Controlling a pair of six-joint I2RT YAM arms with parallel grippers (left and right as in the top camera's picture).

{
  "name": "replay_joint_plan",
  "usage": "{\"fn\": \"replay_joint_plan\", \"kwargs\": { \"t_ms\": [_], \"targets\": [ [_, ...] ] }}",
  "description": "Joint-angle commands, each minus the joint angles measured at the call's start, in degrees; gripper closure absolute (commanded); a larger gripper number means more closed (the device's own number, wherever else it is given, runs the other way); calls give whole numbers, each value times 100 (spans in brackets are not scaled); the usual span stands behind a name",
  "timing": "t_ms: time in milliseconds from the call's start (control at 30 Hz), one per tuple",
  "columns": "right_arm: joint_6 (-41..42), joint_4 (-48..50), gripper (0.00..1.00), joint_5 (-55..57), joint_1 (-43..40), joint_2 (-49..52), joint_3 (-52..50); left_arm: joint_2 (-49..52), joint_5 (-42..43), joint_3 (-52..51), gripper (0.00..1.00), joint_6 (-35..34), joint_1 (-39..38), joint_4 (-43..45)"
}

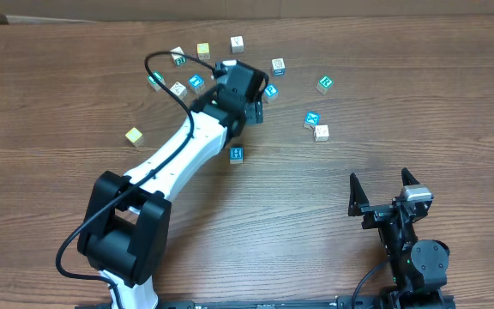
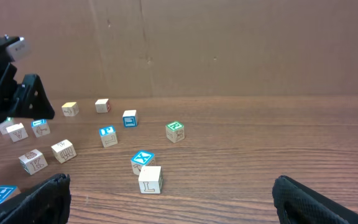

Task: Form a tower

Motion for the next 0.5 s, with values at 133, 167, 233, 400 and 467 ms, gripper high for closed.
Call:
{"fn": "replay_joint_plan", "kwargs": {
  "t_ms": [133,167,233,400,467],
  "targets": [
    [20,33,0,2,28,9,-59,90,0,-96,12,918,133,-87],
    [20,33,0,2,28,9,-59,144,44,-98,12,1088,144,-94],
    [20,35,0,2,28,9,-59,271,208,-98,13,1440,164,-101],
    [20,33,0,2,28,9,-59,636,330,-98,24,1705,184,-136],
    [20,33,0,2,28,9,-59,723,330,-98,26,1705,201,-151]
  ]
}}
